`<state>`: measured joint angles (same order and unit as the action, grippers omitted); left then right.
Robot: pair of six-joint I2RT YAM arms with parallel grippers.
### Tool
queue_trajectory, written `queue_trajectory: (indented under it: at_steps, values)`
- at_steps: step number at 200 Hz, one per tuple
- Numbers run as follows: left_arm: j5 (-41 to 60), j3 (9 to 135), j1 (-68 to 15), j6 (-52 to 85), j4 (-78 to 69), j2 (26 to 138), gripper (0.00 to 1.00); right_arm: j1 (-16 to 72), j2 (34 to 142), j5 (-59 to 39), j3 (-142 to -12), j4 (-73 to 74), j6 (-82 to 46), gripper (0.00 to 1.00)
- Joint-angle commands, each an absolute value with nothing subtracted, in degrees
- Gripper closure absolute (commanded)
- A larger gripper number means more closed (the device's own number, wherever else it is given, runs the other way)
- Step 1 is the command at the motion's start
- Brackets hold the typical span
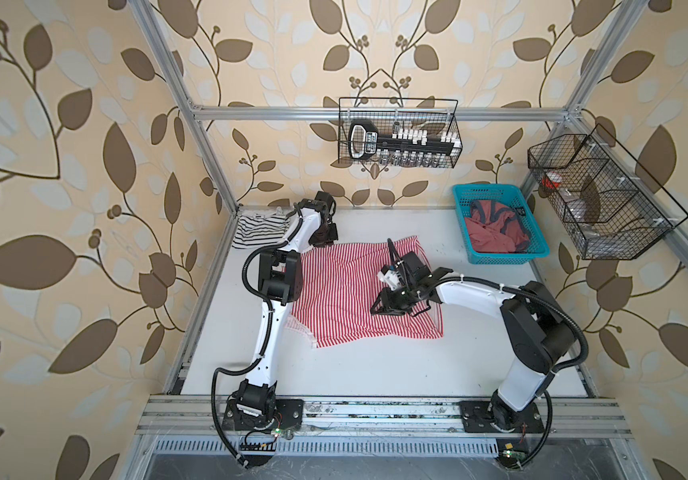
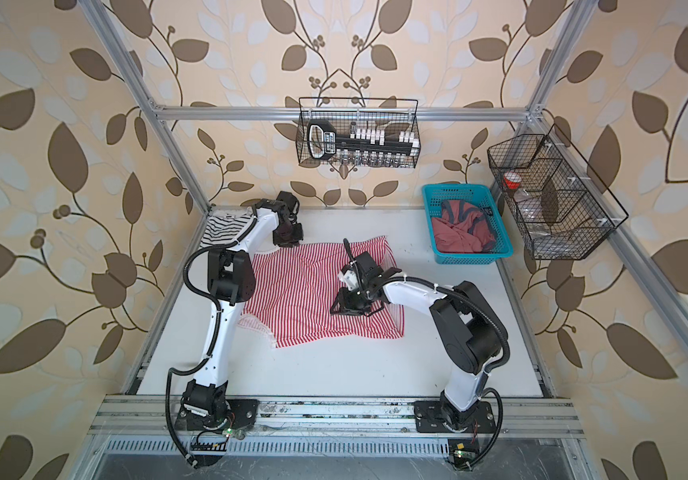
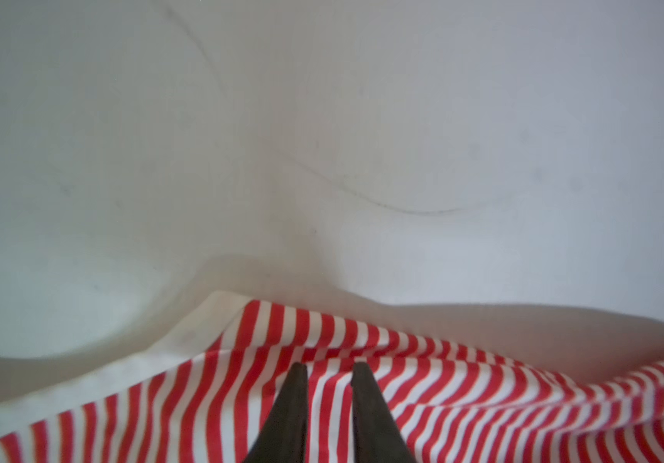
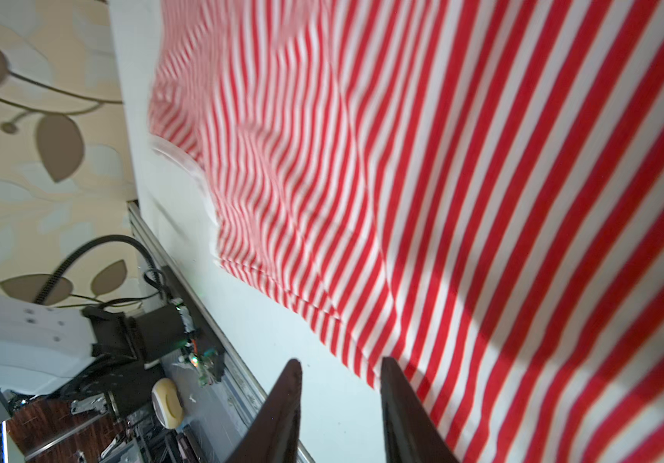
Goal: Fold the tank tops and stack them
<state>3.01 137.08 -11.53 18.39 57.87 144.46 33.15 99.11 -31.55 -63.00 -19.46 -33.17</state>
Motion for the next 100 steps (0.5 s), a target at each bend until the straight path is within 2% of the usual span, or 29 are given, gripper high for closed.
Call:
queue_trajectory:
  at_steps: [1, 10, 24, 68, 100]
  values:
    - [4.6, 134.17, -11.51, 17.37, 53.92, 126.27, 0.66, 30.06, 91.62, -31.97, -65.51, -23.28, -30.88, 0.64]
    - [4.92, 129.2, -11.6, 17.52, 52.35, 120.59, 0.61, 28.4, 89.21, -31.02, -65.35, -26.02, -29.25, 0.63]
    - [5.55, 120.0, -11.93, 18.24, 50.92, 111.19, 0.6, 25.59, 85.92, -28.15, -64.38, -31.08, -25.91, 0.61]
    - [9.3, 87.47, -16.65, 21.91, 52.36, 88.61, 0.69, 15.64, 78.87, -19.79, -56.65, -42.66, -17.62, 0.6]
    - [10.06, 70.14, -22.66, 26.47, 52.86, 80.53, 0.68, 14.13, 75.55, -19.19, -51.24, -44.39, -16.51, 0.6]
